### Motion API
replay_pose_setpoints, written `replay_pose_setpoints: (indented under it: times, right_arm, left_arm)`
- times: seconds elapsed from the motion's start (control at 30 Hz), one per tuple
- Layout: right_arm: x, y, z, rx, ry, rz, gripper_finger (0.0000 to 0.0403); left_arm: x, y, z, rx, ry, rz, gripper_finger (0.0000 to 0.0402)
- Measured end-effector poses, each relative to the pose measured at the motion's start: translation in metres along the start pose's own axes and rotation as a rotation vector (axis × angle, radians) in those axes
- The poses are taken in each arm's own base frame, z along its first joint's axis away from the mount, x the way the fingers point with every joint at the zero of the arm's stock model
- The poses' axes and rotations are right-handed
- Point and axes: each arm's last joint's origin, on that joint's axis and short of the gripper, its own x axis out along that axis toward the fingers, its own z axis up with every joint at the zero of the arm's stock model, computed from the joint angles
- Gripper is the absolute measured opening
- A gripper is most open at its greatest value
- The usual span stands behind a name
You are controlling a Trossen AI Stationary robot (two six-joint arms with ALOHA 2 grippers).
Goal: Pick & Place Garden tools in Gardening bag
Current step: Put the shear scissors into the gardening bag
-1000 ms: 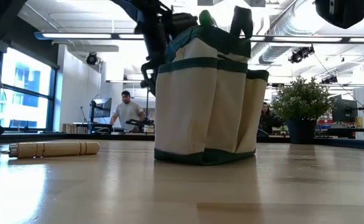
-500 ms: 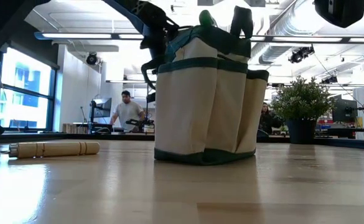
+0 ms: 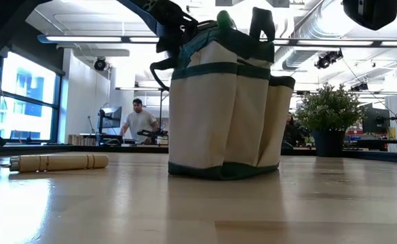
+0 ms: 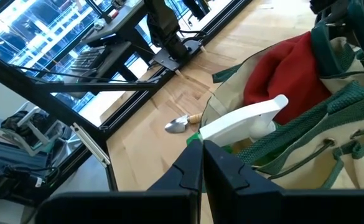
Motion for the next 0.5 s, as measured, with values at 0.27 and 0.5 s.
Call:
replay_pose_setpoints:
  times: [0.27, 0.5]
  right_arm:
    - [-0.002, 0.001, -0.002, 0.0, 0.006, 0.007, 0.0003]
    - [-0.003, 0.001, -0.002, 0.0, 0.003, 0.008, 0.0003]
  left_arm:
    - [0.012, 0.002, -0.002, -0.009, 0.01, 0.023, 0.023]
    - [0.018, 0.003, -0.004, -0.01, 0.024, 0.031, 0.023]
